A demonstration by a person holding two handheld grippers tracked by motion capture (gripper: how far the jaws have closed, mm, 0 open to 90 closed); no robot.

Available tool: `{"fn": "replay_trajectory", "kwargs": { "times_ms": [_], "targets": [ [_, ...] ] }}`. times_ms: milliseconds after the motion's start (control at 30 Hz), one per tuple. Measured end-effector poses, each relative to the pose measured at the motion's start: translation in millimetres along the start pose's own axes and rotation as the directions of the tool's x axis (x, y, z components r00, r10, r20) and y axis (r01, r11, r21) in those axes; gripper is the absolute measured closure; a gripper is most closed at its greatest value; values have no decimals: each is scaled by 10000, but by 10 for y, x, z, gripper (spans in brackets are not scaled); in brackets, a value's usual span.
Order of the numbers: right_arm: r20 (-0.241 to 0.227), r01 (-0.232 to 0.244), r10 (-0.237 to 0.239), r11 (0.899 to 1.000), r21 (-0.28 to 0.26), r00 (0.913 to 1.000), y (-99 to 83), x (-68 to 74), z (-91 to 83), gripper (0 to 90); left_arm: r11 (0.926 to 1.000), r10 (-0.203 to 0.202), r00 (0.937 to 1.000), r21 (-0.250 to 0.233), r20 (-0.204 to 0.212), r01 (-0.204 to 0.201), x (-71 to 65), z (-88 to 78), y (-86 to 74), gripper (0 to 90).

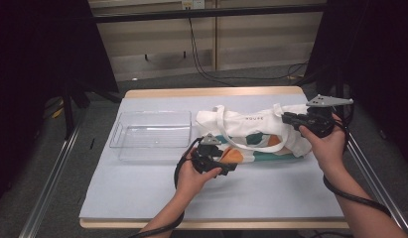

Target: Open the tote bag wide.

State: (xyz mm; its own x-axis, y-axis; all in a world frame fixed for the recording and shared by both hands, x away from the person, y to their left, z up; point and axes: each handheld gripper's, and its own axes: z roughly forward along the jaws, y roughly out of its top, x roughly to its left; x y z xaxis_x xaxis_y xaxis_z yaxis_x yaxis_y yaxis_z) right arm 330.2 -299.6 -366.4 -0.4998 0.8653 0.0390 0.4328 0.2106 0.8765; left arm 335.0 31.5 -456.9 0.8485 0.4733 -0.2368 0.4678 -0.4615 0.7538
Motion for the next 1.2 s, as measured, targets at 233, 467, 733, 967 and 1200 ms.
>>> {"fn": "replay_trajectory", "kwargs": {
  "times_ms": [233, 467, 733, 967, 1200],
  "targets": [
    [-349, 39, -56, 9988, -486, 9994, 6, 44, -144, 828, 10000, 20, 10000, -52, 86, -20, -29, 55, 28, 266],
    [-663, -34, -9, 9980, -638, 9978, -205, 121, -244, 828, 9998, 182, 9998, -41, -27, -183, -55, 92, 63, 266],
    [-841, -66, 41, 9996, -285, 9964, -423, 164, -202, 828, 9996, 227, 9997, -146, -117, -228, -68, 102, 111, 303],
    [-954, -138, 142, 9999, 47, 9953, -561, 155, -116, 830, 9995, 96, 9999, -302, -98, -99, -54, 118, 113, 305],
    [-910, -245, 283, 9988, 427, 9954, -643, 133, 4, 829, 9996, 154, 9999, -216, -57, -155, -61, 123, 132, 310]
  ]
}}
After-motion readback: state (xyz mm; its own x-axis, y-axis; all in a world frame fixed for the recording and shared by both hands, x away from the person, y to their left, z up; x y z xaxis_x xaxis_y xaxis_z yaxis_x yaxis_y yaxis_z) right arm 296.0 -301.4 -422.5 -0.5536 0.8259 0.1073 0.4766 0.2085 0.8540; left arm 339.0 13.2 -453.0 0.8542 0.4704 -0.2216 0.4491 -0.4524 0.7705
